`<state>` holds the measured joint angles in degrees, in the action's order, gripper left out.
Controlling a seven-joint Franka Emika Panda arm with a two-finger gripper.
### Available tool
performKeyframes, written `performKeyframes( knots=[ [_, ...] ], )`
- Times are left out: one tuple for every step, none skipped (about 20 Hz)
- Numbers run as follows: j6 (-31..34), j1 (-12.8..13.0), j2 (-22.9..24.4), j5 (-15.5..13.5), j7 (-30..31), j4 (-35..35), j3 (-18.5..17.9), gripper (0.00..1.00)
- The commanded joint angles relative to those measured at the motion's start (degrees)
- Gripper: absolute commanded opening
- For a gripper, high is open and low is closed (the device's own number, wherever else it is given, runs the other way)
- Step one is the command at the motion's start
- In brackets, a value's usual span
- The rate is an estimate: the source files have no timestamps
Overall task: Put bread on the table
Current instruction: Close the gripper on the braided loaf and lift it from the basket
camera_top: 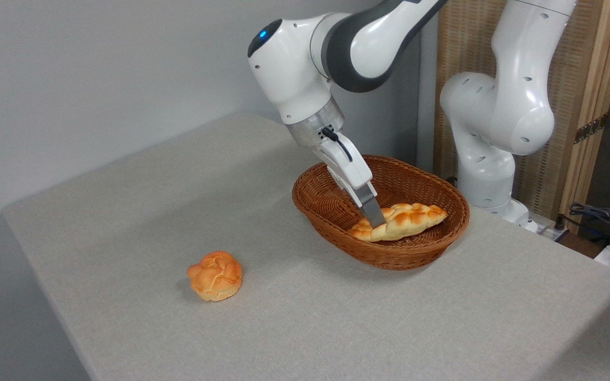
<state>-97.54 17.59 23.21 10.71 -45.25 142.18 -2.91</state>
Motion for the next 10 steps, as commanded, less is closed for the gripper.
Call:
performKeyframes(
  knots=[
    [7.36,0.52,-0.27,-0.08,-2.55,-5.58,1.24,0.08],
    [8.59,0.52,-0.27,-0.08,-3.35,-6.38,1.24,0.08],
    [9.12,0.52,-0.27,-0.08,-3.79,-6.91,1.24,0.08],
    [10.00,0.43,-0.27,-0.08,-4.32,-7.70,1.24,0.08],
    [10.44,0.43,-0.27,-0.08,-4.49,-8.23,1.24,0.08],
    [10.53,0.43,-0.27,-0.08,-4.58,-9.02,1.15,0.08],
    [10.53,0.43,-0.27,-0.08,-4.50,-10.07,0.89,0.07],
    [10.79,0.43,-0.27,-0.16,-4.50,-11.38,0.63,0.07],
    [11.14,0.43,-0.35,-0.25,-4.84,-12.70,0.28,0.07],
    [11.15,0.43,-0.36,-0.25,-5.54,-14.02,-0.77,0.07]
  ],
)
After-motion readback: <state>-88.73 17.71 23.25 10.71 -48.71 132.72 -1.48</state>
